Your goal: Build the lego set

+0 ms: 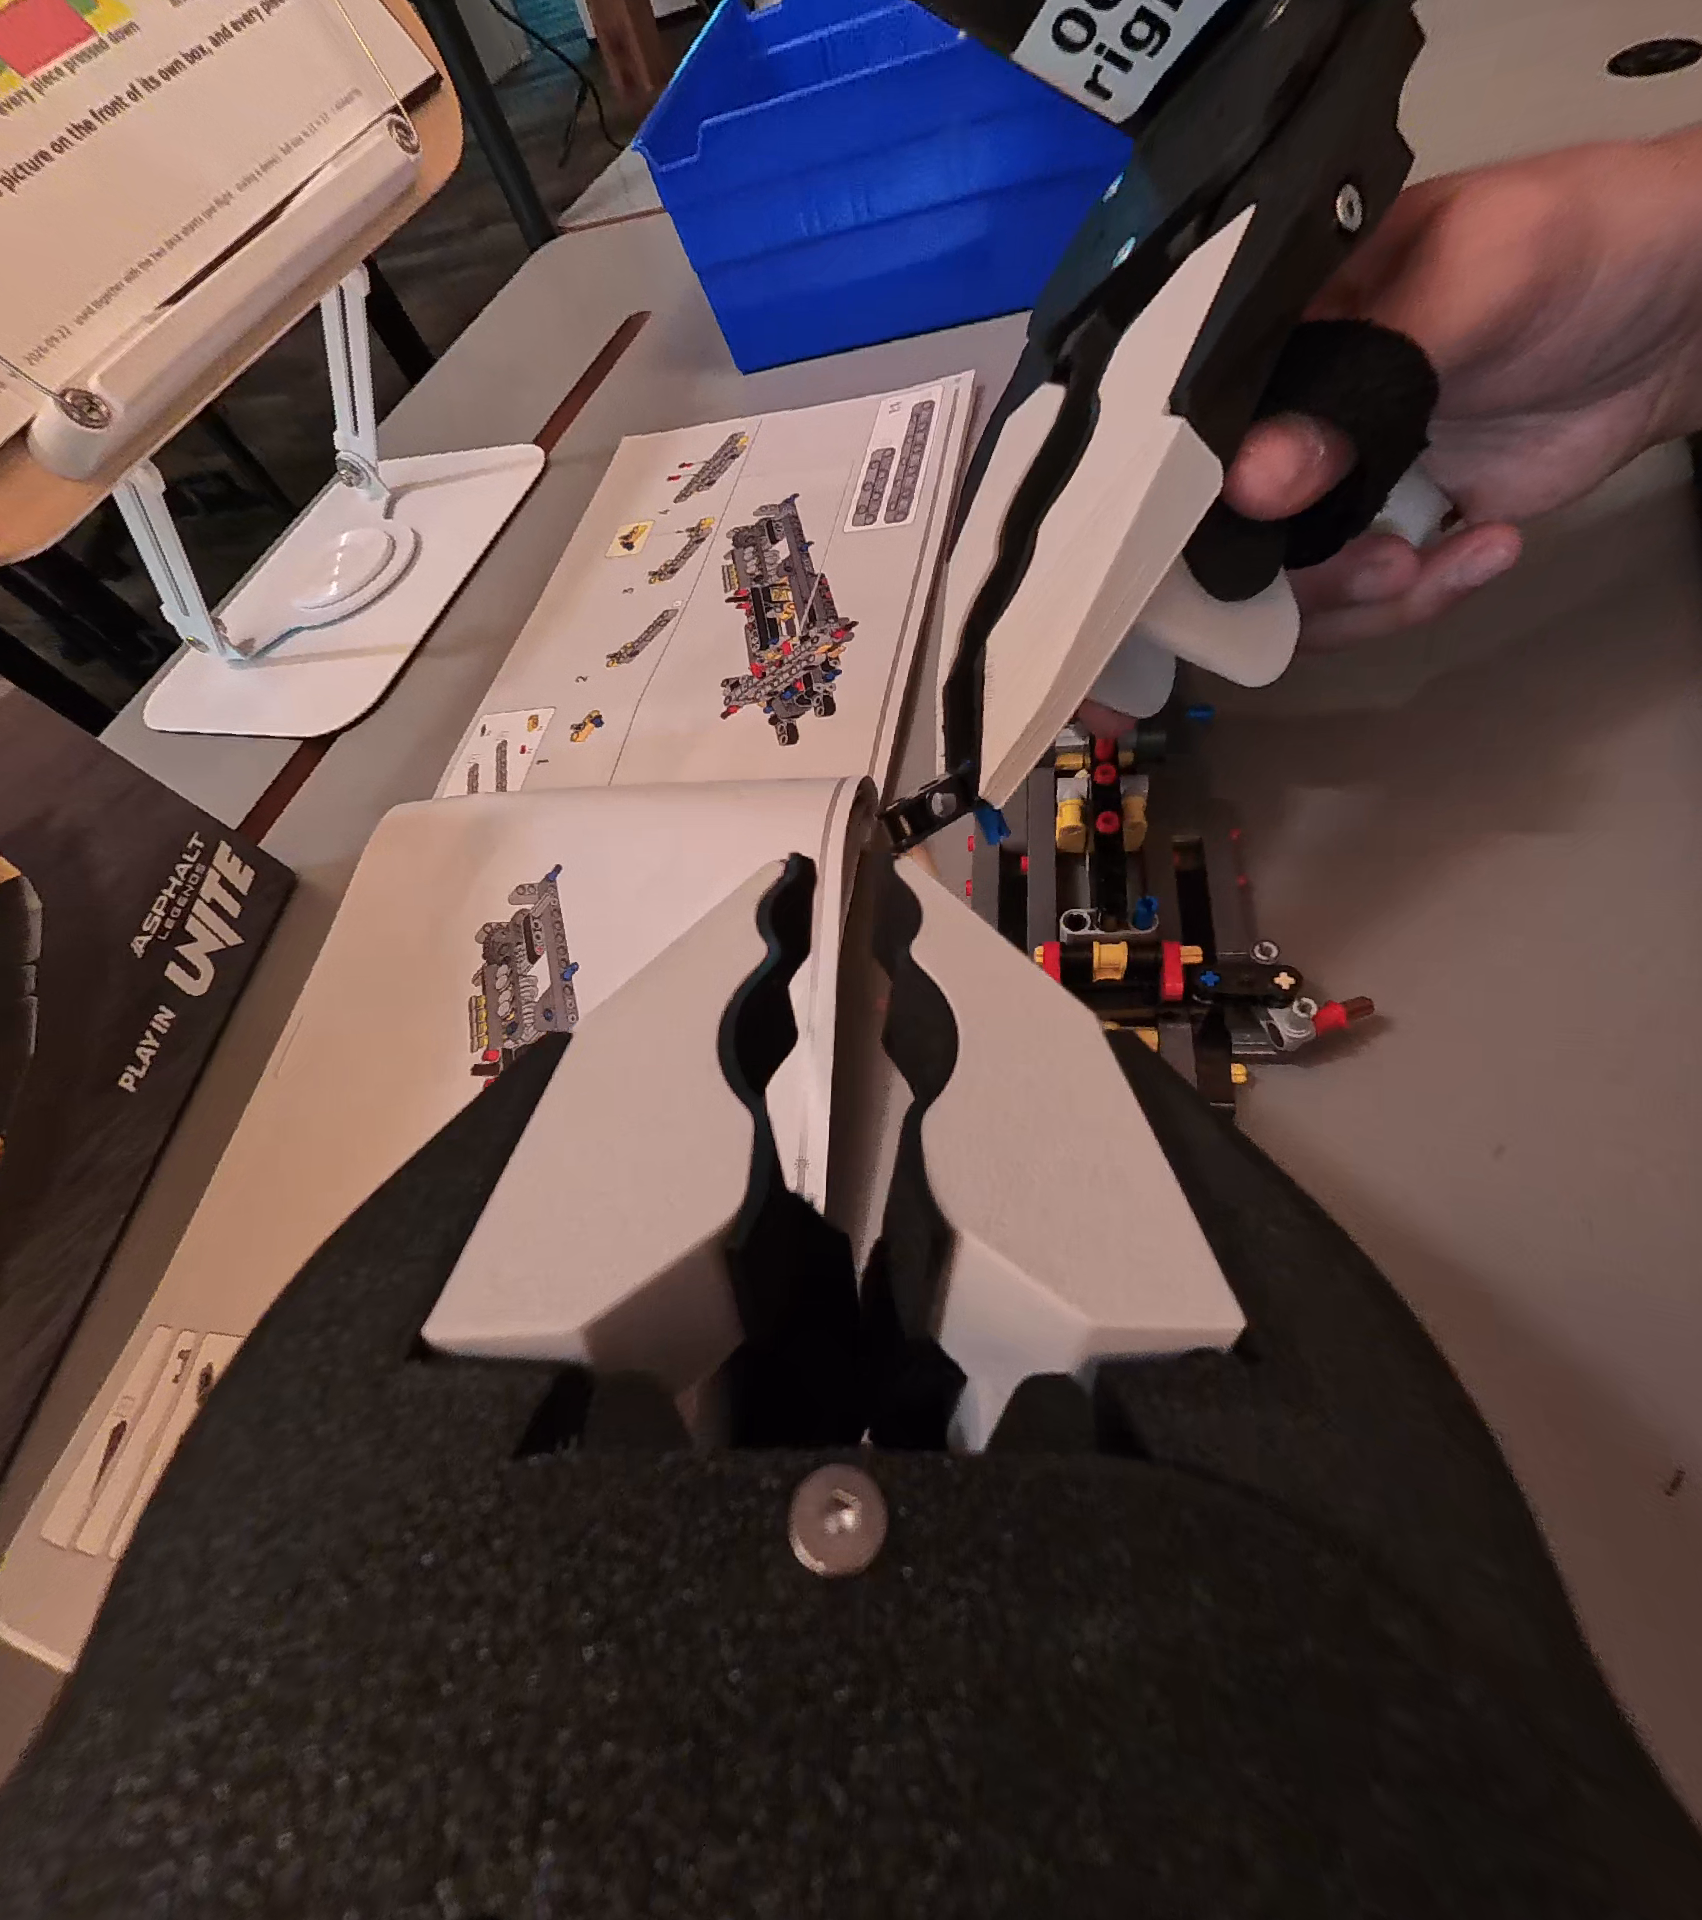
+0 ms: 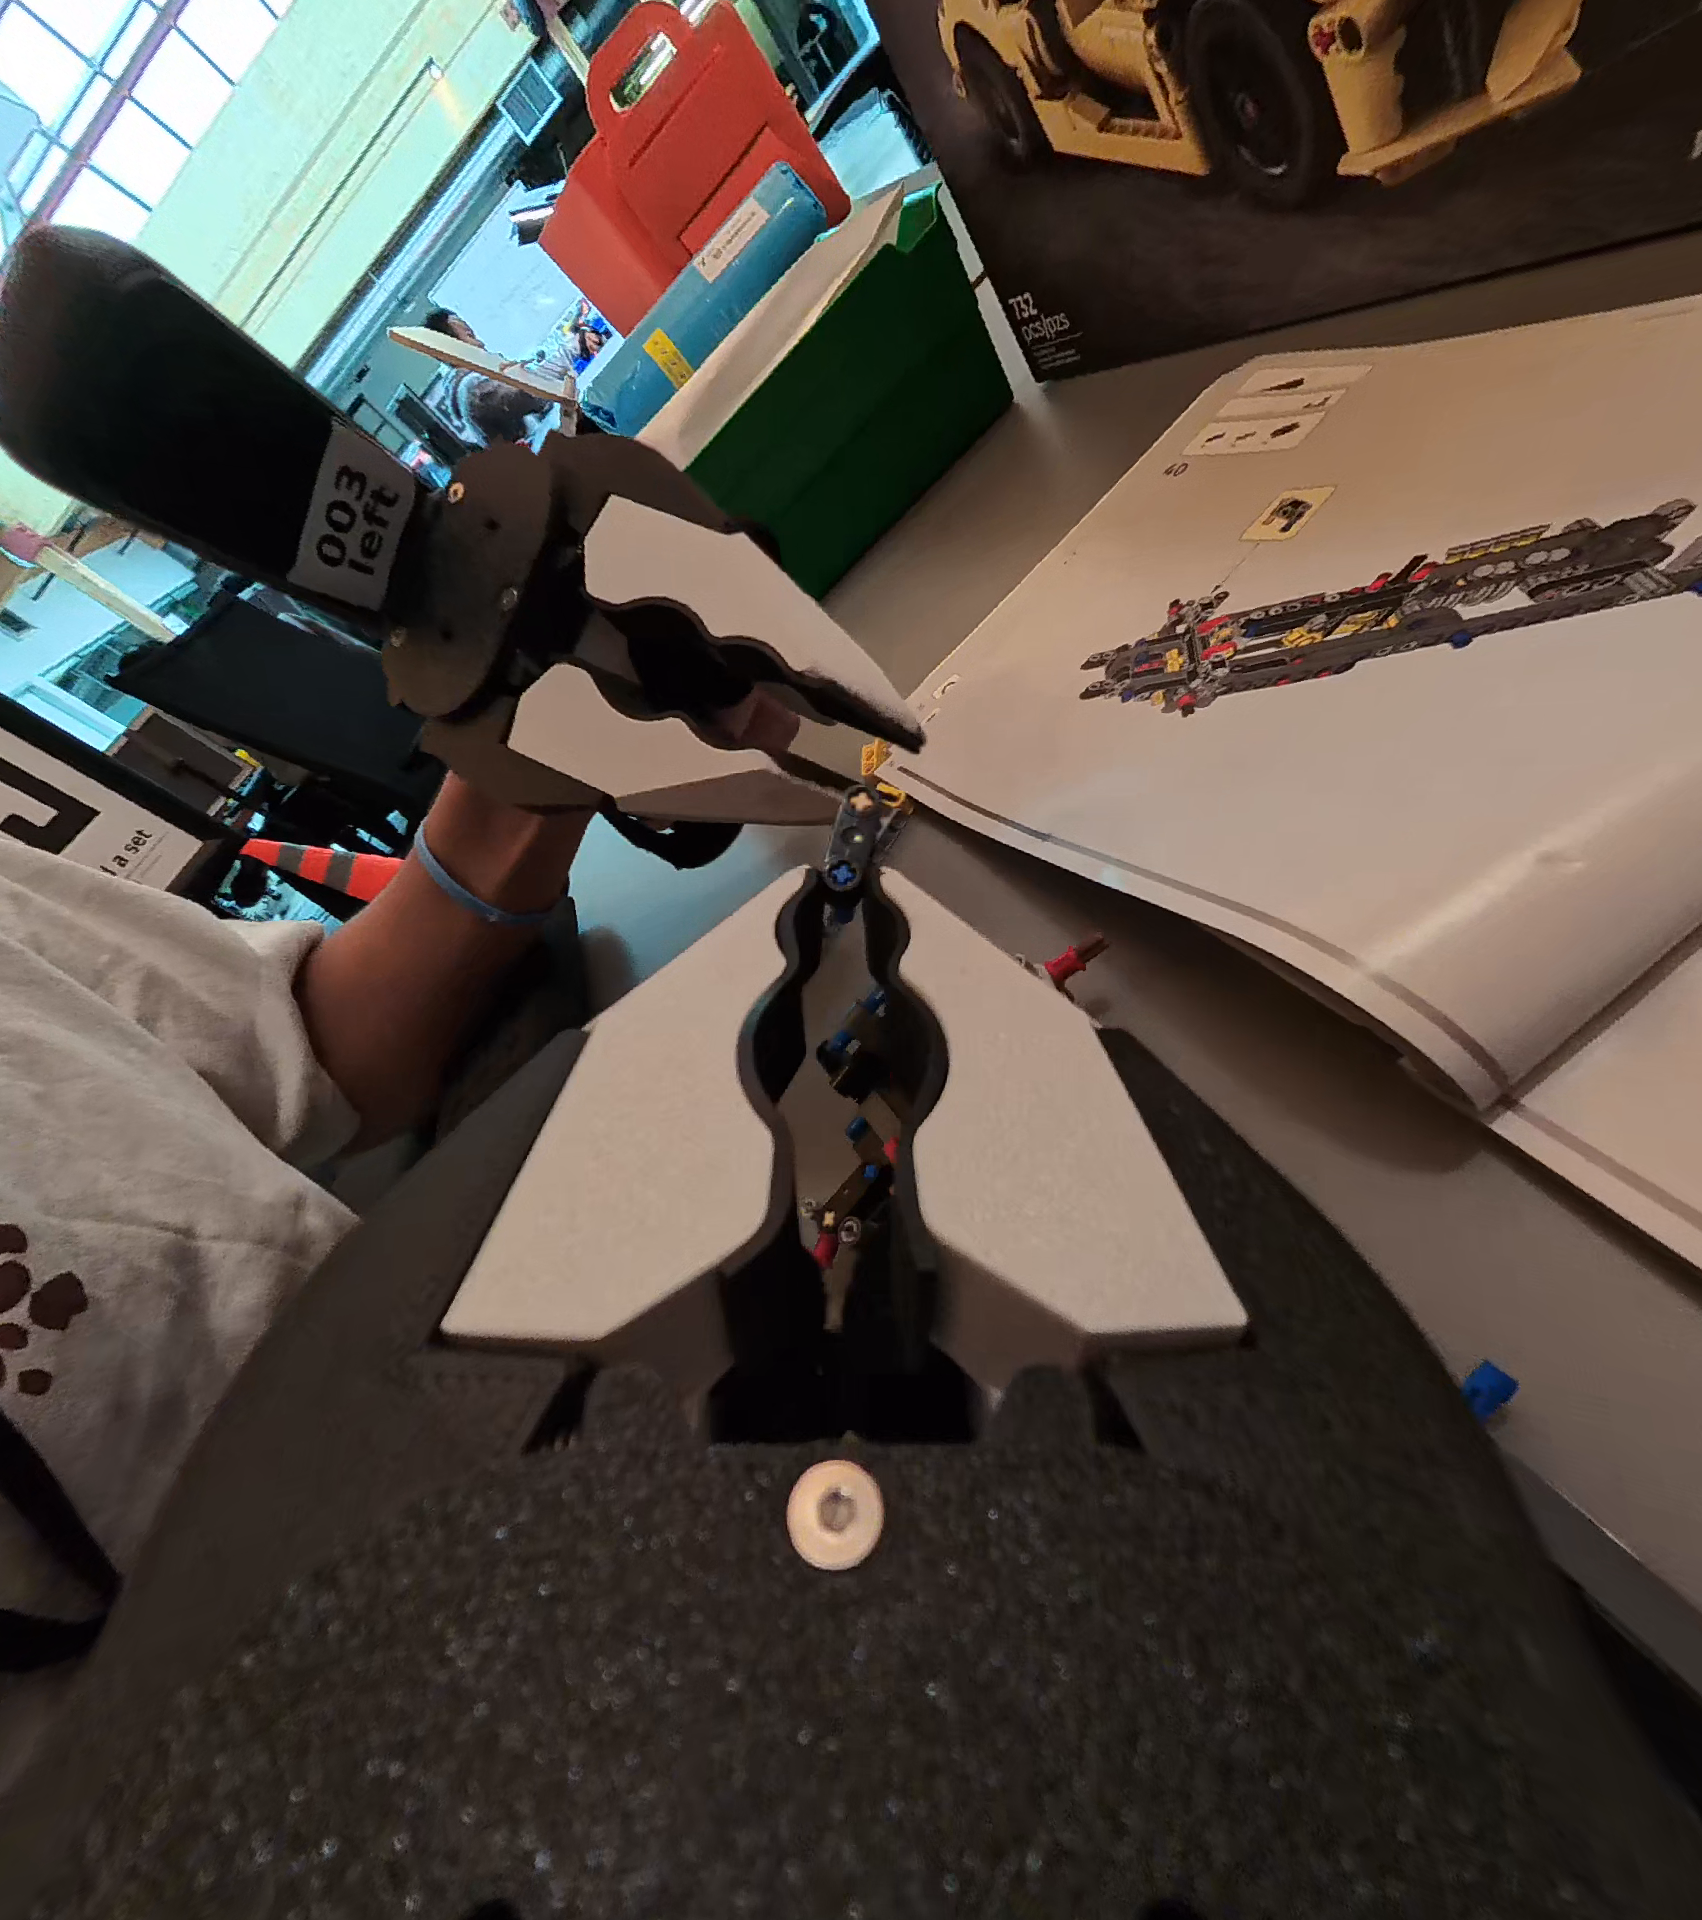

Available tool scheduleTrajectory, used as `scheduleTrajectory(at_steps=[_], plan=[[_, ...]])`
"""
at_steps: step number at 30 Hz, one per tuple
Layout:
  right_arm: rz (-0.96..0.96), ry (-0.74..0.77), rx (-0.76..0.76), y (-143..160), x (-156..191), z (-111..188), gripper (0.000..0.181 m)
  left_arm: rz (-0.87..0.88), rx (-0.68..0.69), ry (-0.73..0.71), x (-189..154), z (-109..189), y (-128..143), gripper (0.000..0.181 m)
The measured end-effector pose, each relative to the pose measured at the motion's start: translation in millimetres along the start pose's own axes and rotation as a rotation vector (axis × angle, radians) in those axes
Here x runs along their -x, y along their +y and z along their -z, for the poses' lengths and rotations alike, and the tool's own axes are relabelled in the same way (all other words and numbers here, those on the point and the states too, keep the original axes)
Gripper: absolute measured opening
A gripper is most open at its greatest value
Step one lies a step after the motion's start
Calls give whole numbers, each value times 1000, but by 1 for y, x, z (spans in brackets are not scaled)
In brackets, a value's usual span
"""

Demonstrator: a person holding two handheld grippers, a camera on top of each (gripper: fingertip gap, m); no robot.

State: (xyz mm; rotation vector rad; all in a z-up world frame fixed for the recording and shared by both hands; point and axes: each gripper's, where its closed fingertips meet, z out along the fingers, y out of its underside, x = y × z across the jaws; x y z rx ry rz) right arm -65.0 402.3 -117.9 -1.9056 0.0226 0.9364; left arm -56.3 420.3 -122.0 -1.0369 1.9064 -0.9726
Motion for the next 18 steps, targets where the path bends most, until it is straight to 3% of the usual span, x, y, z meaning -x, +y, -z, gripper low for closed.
scheduleTrajectory(at_steps=[4, 18], plan=[[-26, -24, 6, 2, 2, -1, 6, -48, -14, -25, 0, -3, 0, 3], [-25, -9, -66, -10, 0, 4, 6, -14, 10, 33, -9, -1, 0, 11]])
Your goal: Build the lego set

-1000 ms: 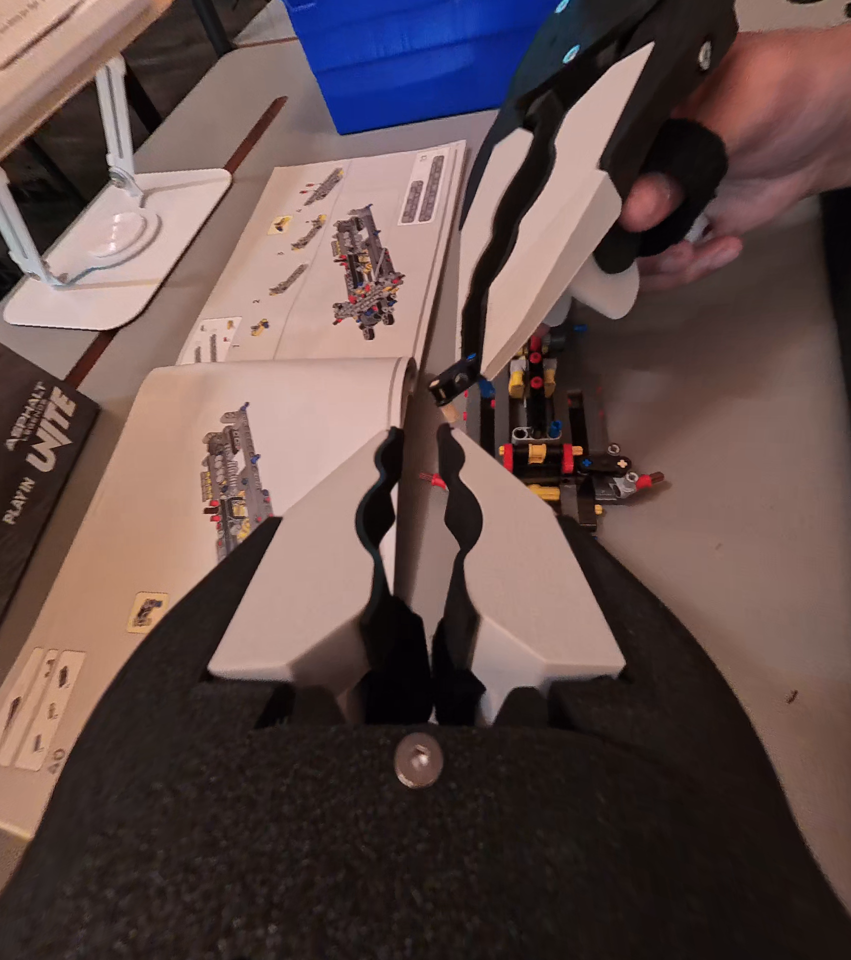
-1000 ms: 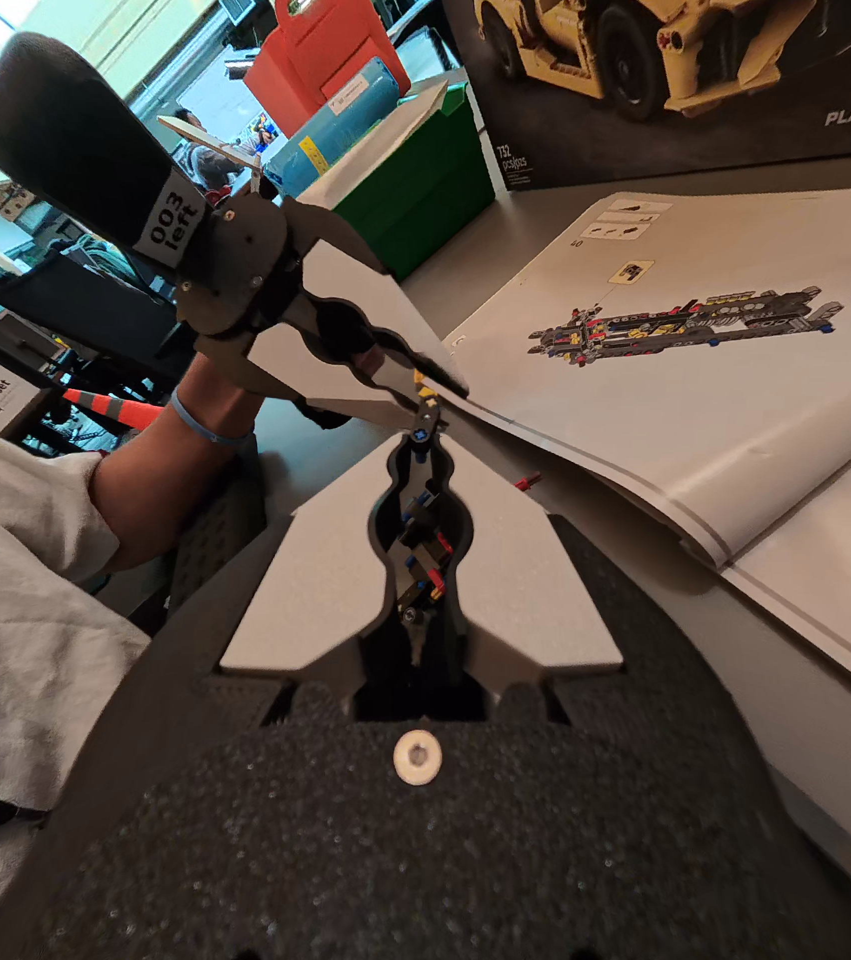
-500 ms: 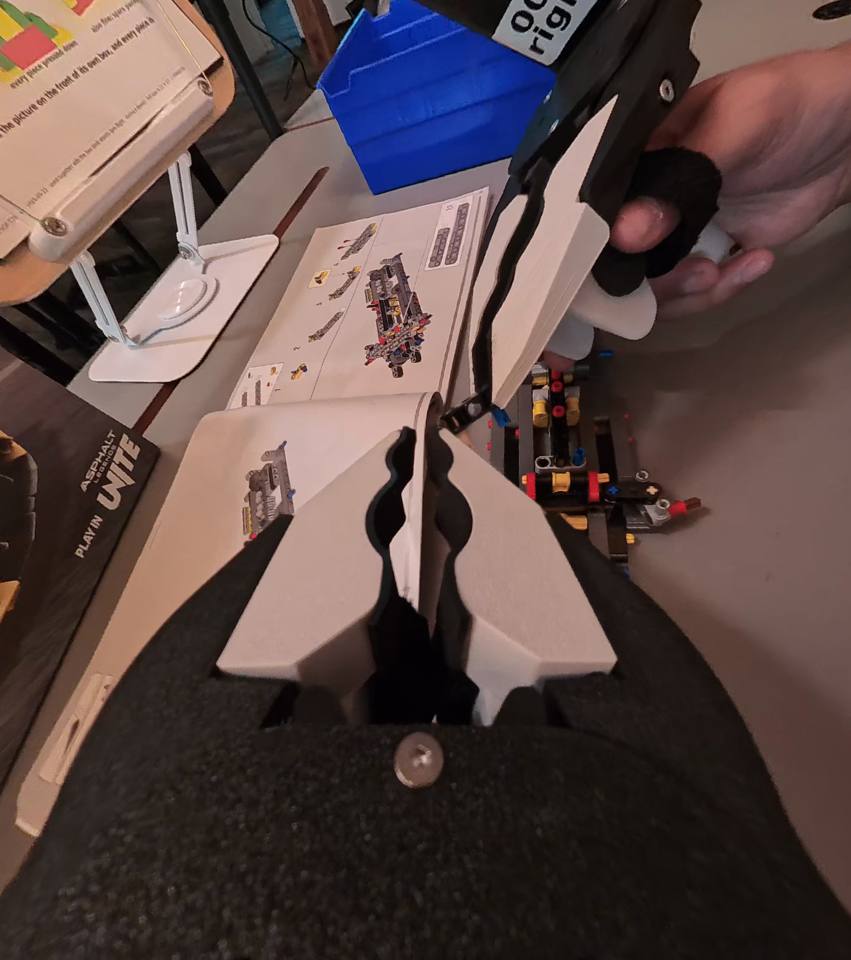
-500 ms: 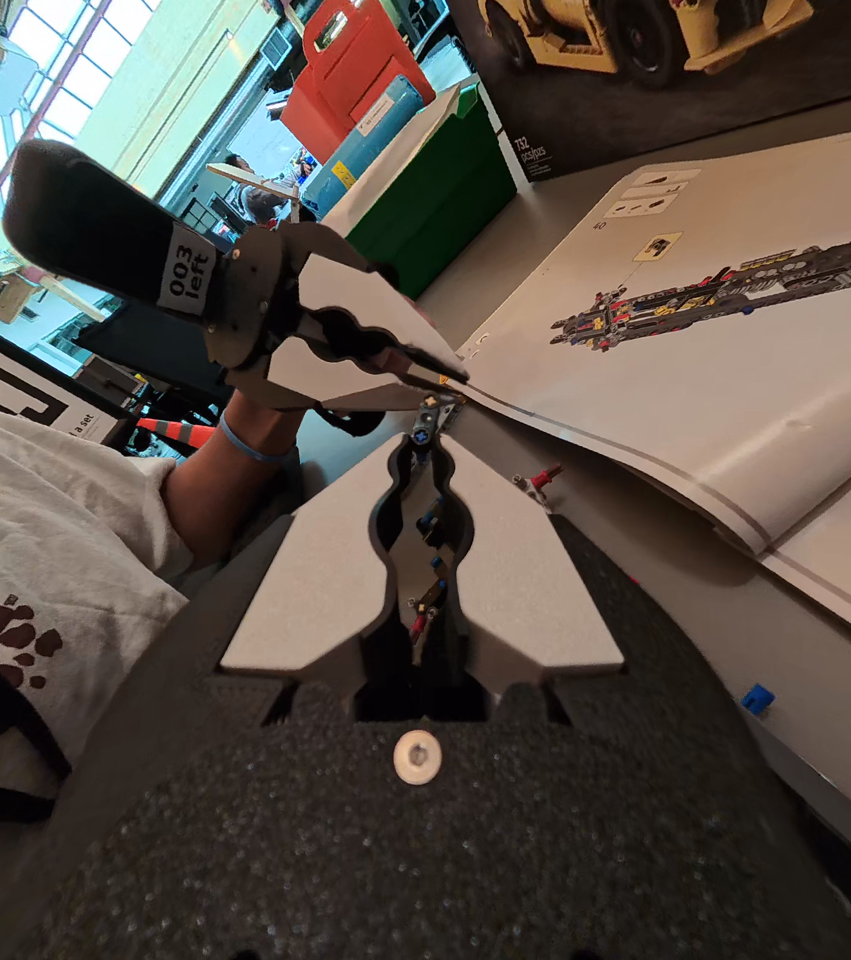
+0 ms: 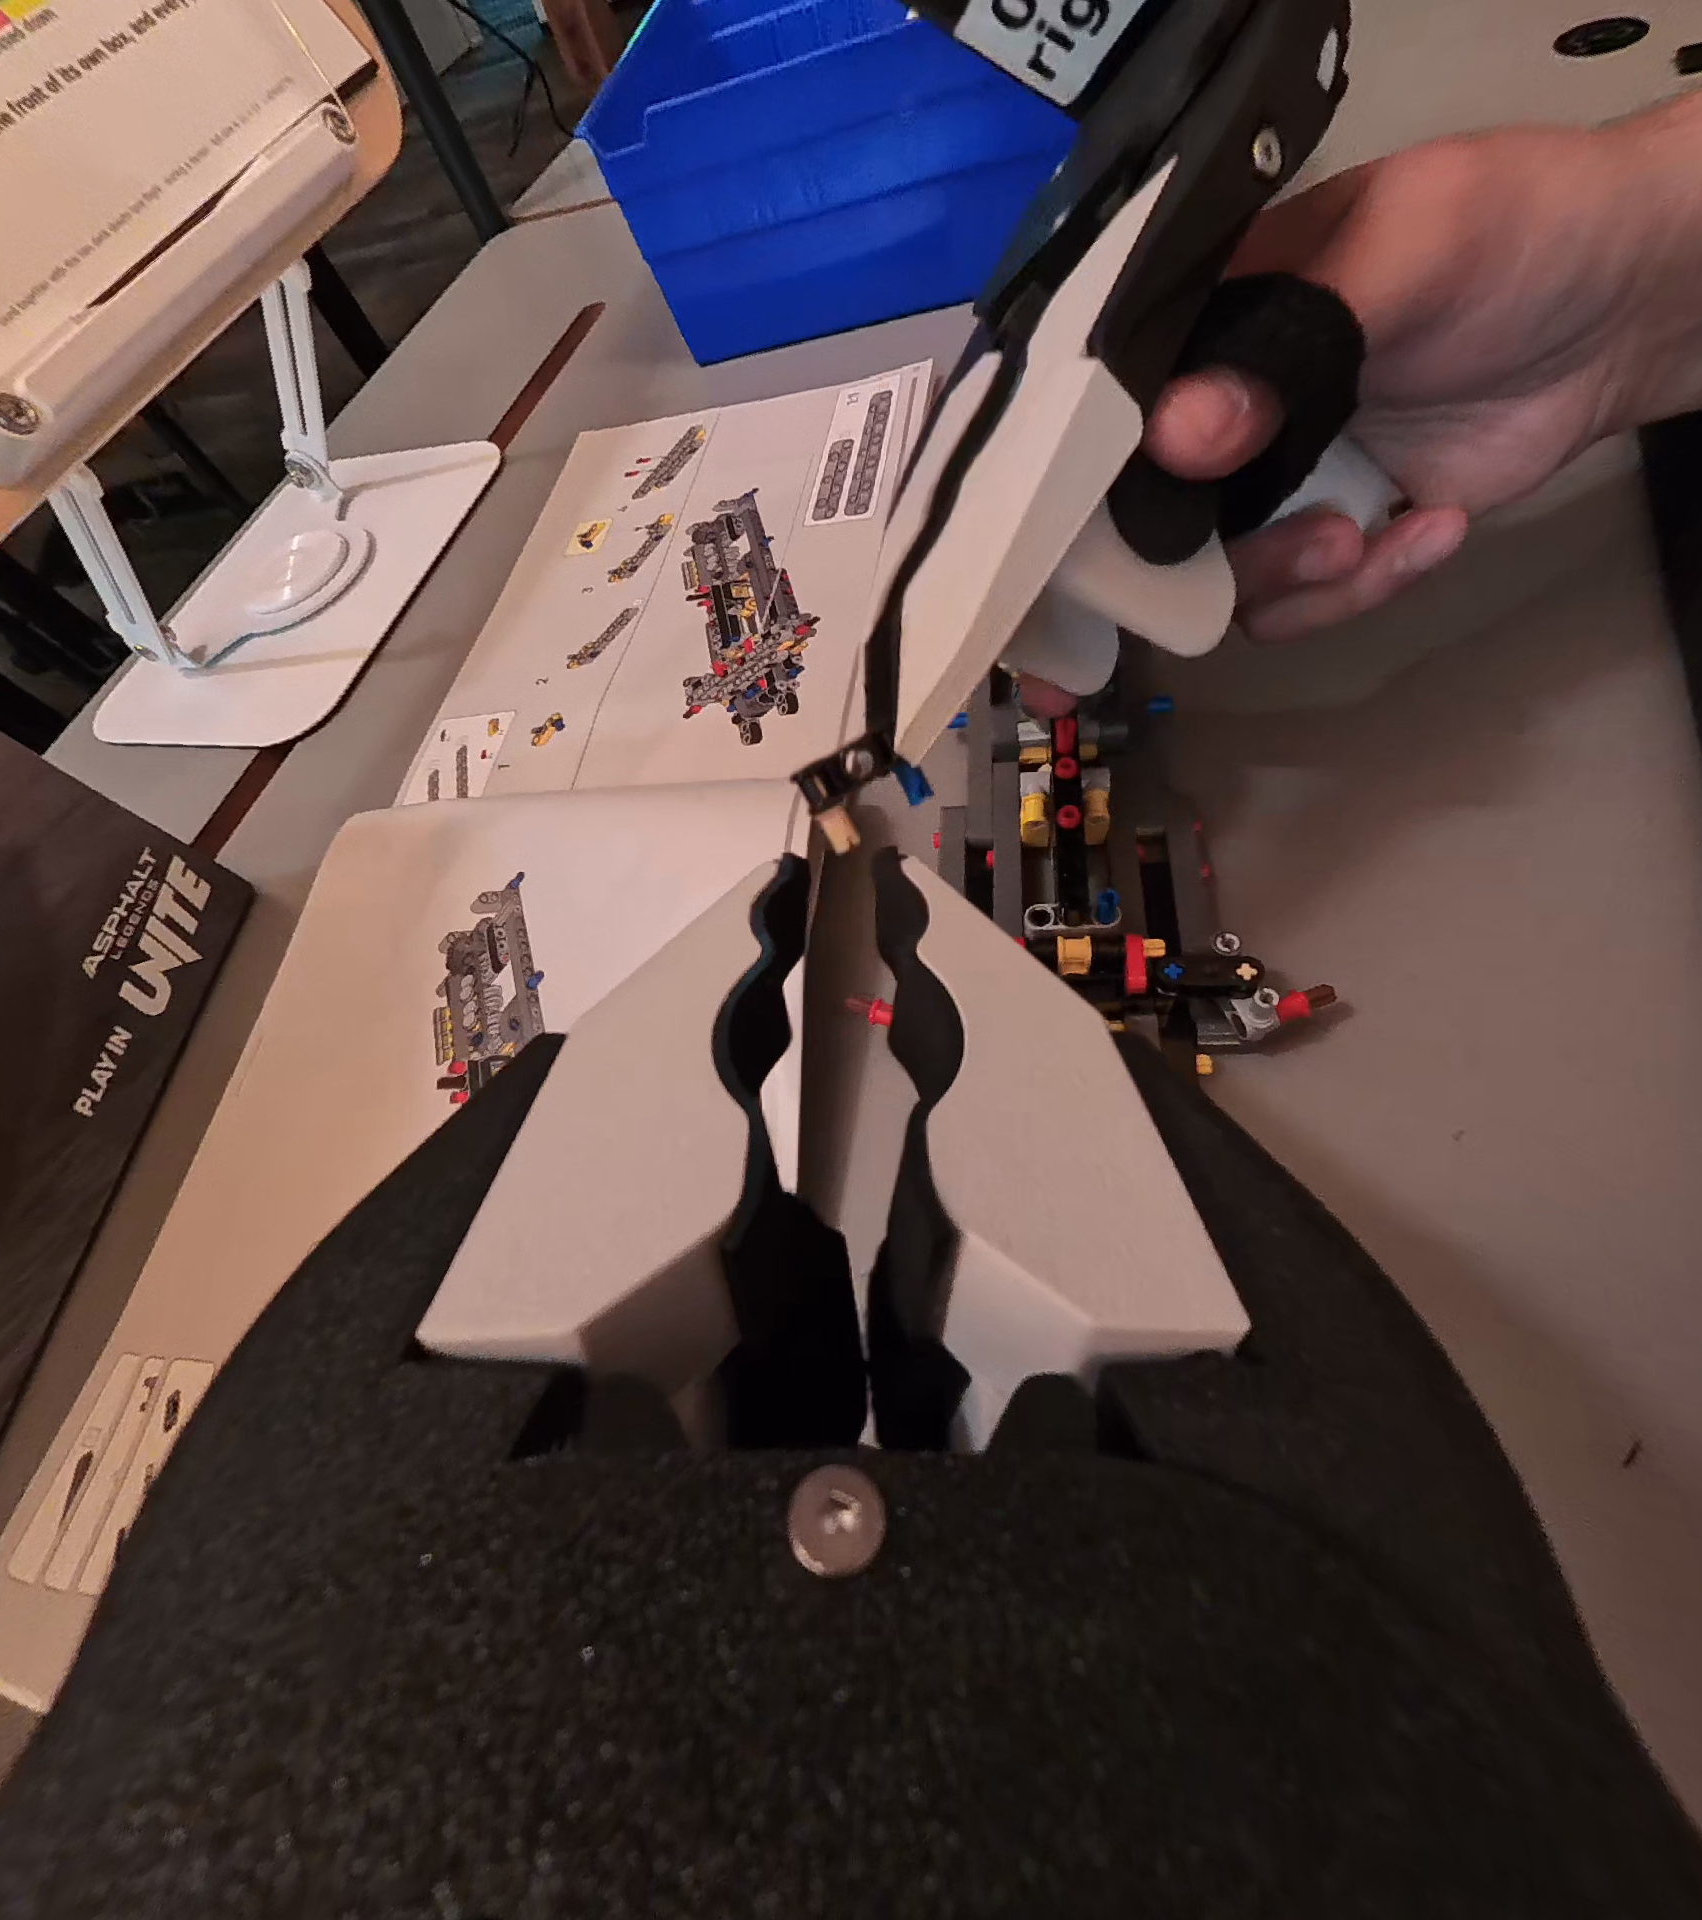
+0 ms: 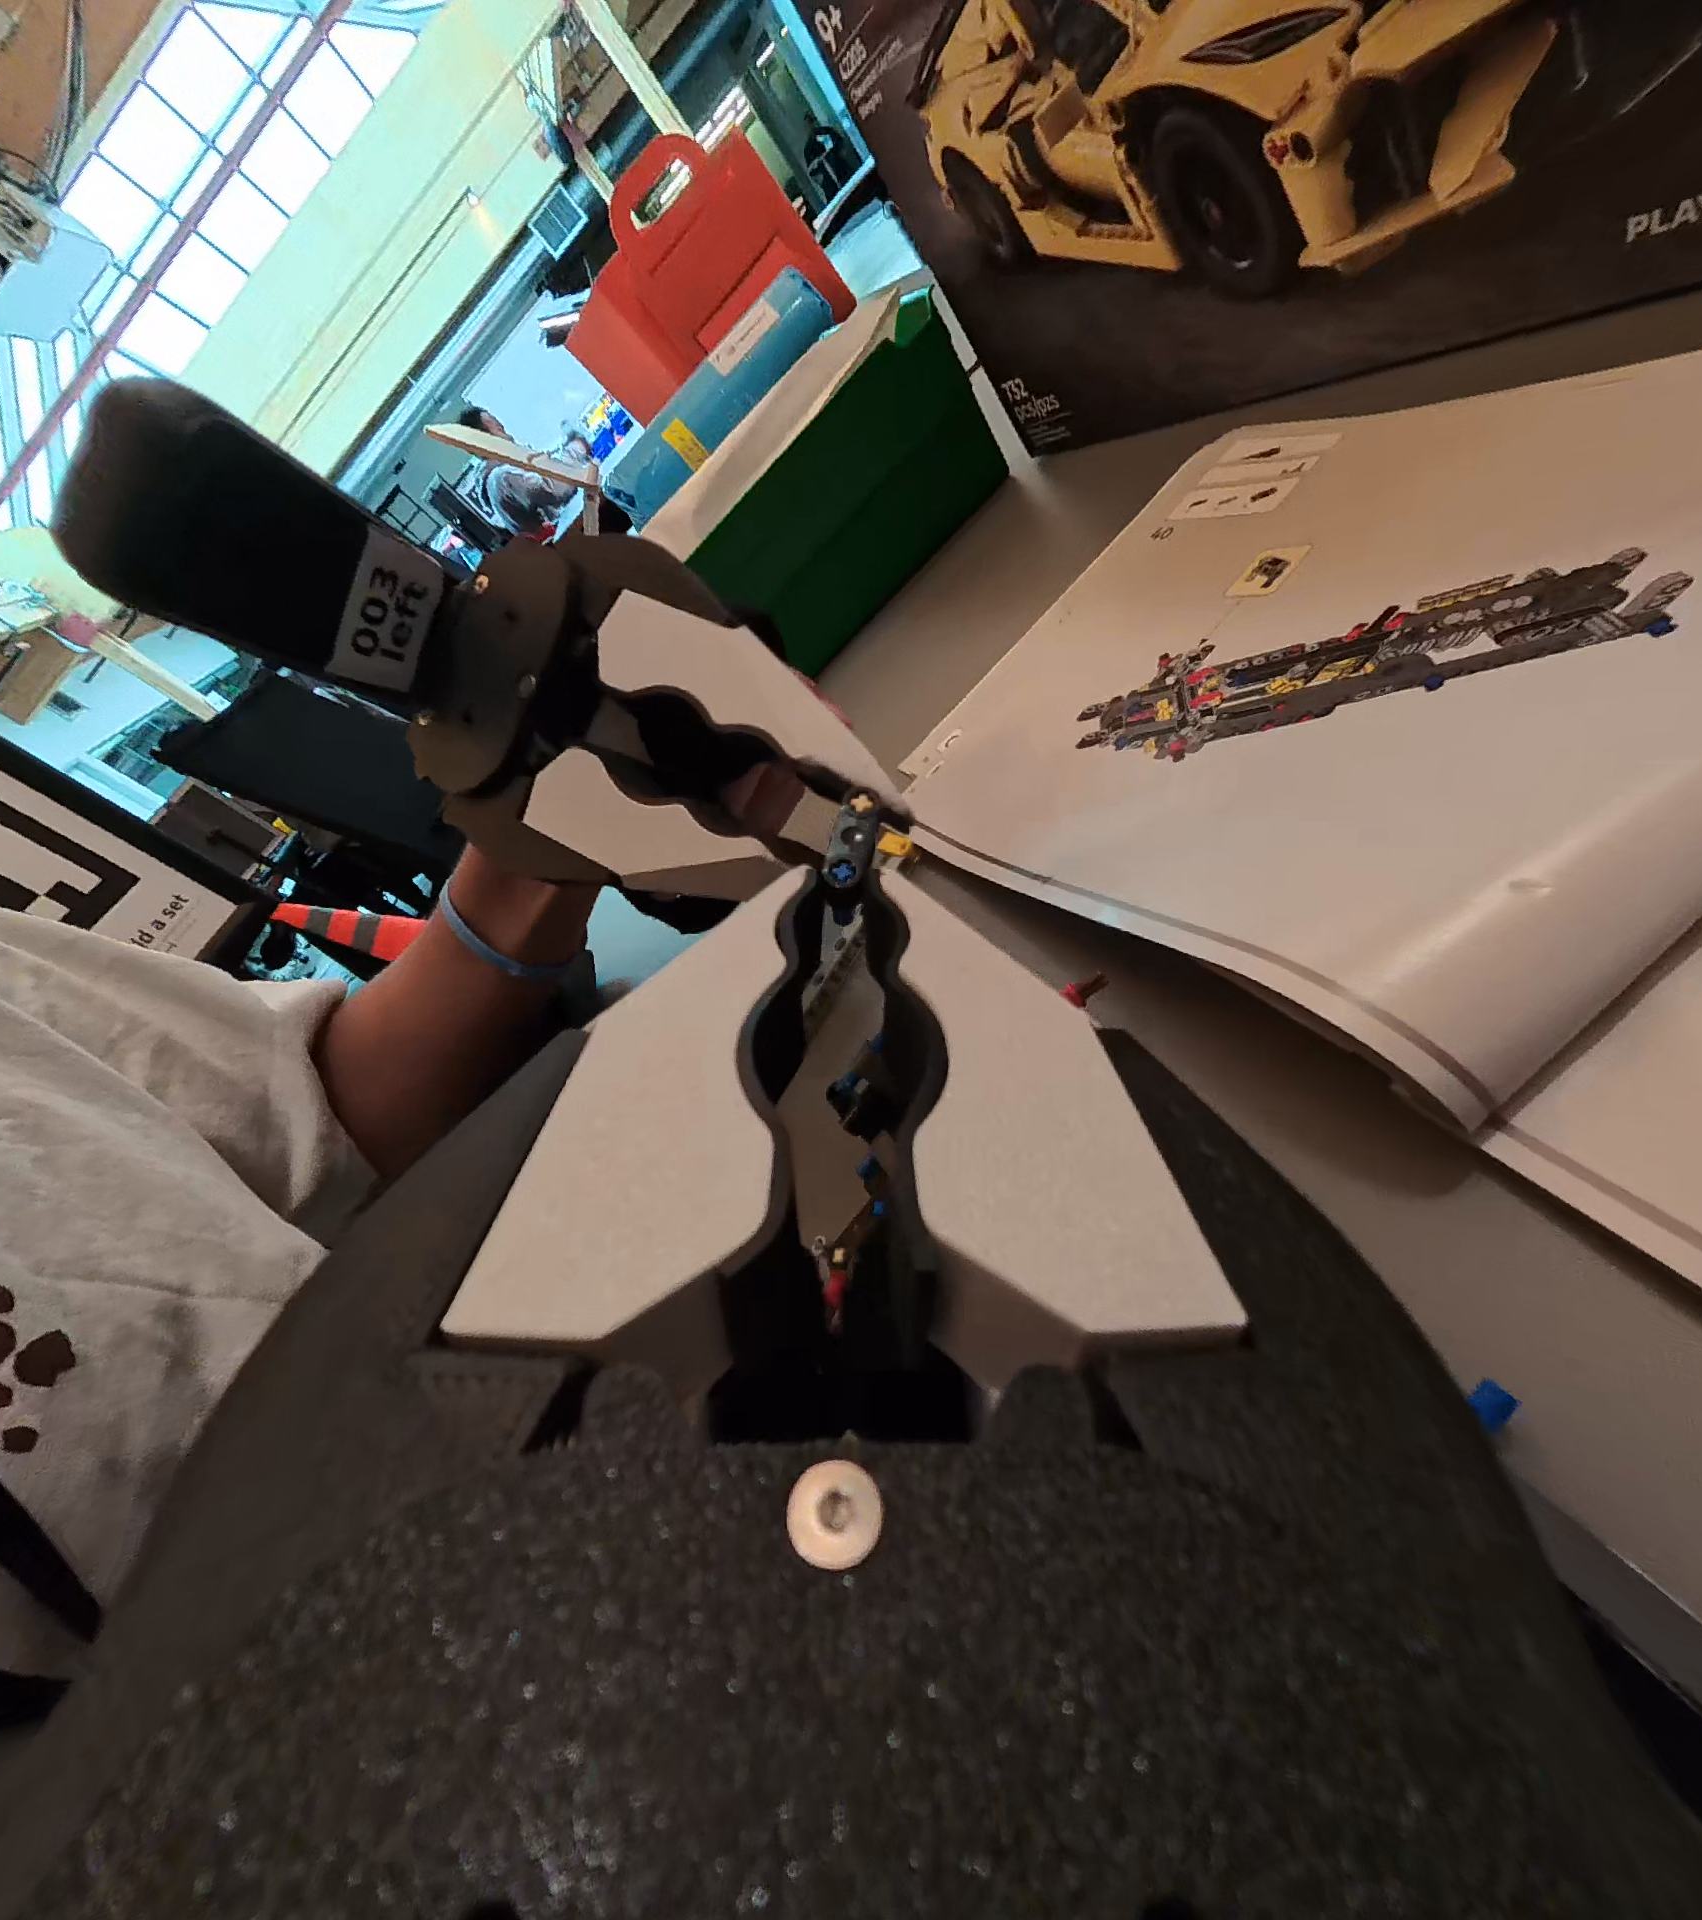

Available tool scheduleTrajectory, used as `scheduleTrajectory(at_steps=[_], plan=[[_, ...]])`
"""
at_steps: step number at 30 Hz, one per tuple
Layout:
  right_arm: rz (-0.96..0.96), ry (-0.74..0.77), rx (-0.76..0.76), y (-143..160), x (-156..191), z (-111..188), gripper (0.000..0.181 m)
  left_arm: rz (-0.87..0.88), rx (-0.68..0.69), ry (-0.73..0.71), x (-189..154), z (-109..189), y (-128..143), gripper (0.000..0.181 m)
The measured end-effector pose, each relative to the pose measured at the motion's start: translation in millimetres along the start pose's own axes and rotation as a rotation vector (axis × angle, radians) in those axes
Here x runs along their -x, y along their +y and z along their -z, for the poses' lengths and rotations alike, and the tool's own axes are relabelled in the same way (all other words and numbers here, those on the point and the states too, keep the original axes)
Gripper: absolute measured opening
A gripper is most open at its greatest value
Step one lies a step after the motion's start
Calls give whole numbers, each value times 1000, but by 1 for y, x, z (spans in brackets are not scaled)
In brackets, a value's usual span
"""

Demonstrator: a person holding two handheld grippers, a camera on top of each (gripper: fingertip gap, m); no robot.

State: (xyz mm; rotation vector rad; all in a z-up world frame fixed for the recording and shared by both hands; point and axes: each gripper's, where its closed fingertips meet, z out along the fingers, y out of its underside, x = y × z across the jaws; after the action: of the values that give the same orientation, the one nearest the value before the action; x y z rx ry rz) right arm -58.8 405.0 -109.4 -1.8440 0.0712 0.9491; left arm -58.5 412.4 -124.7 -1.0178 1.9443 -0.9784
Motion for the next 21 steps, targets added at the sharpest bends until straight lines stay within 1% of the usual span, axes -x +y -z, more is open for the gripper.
scheduleTrajectory(at_steps=[5, 7, 9, 11, 12, 14, 16, 17, 19, 21], plan=[[75, 36, 49, 9, 0, -6, 6, -20, -1, -11, 0, -1, -2, 4], [82, 21, 81, 13, 1, -7, 7, -40, 5, -6, 0, -1, 0, 3], [74, -13, 103, 13, 5, -7, 16, -75, 1, -14, 0, 0, 1, 3], [38, -19, 135, 13, 2, -6, 20, -104, -2, 4, -4, 0, 1, 3], [17, -26, 139, 11, 1, -6, 20, -118, -3, 9, -6, 0, 1, 3], [-10, -46, 153, 10, 2, -6, 12, -156, -2, 9, -9, -1, 1, 3], [-6, -46, 227, 20, 0, -8, 13, -193, 5, 1, -11, -3, 2, 3], [-12, -48, 244, 22, 0, -9, 10, -212, 17, 3, -12, -4, 4, 3], [1, -14, 241, 22, -4, -11, 7, -247, 36, -11, -13, -5, 7, 3], [-3, 1, 251, 25, -3, -12, 7, -234, 54, 2, -16, -4, 11, 3]])
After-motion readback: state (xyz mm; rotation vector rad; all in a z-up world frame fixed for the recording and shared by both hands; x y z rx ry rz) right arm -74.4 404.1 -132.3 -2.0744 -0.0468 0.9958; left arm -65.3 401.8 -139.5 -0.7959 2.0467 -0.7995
